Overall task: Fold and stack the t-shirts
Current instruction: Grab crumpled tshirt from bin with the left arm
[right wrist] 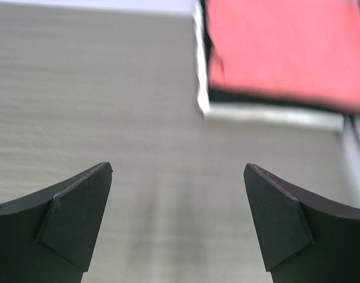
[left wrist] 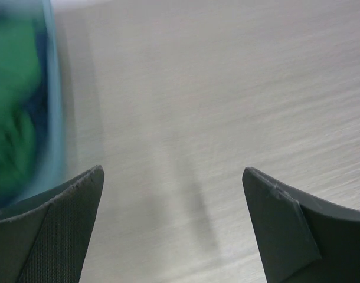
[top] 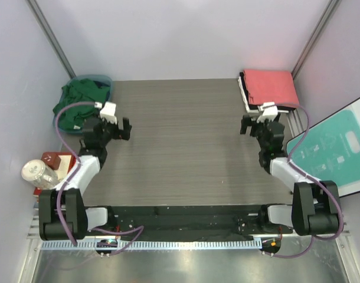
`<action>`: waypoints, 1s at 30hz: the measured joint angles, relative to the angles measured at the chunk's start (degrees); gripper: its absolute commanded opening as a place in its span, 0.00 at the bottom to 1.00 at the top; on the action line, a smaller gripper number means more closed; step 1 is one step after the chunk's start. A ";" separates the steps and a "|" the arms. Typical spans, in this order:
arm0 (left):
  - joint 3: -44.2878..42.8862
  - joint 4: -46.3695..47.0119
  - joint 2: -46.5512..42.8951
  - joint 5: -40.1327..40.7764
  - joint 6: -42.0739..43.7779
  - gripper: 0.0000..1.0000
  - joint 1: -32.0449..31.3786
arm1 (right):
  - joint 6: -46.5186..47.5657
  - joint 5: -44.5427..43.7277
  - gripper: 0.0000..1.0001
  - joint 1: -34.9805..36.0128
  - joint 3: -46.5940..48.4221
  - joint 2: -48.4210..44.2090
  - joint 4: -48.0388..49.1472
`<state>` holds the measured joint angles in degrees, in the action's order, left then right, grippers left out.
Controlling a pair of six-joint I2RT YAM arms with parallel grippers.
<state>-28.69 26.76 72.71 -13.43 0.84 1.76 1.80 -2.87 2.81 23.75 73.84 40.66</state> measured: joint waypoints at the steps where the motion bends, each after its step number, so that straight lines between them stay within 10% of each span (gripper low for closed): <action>1: -4.94 -6.75 -1.51 -2.27 2.73 1.00 -0.02 | 1.84 2.23 1.00 0.00 3.67 -1.42 -4.55; 7: -36.13 -37.86 0.94 -4.39 13.97 1.00 -0.63 | 7.65 7.98 1.00 0.17 29.81 1.40 -31.87; 13: -71.12 -63.60 25.24 16.46 19.98 1.00 -0.83 | 10.47 7.69 1.00 0.00 55.76 15.30 -56.24; 20: -69.59 -66.45 37.40 39.28 25.97 1.00 0.92 | 12.59 6.62 1.00 0.00 72.94 30.18 -70.71; 30: -63.84 -54.25 40.65 44.28 30.34 0.94 7.02 | 13.05 6.38 0.97 0.02 92.78 43.78 -84.83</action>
<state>-92.53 -27.49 113.36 30.85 31.18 8.78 14.85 3.51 2.83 116.53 117.62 -44.16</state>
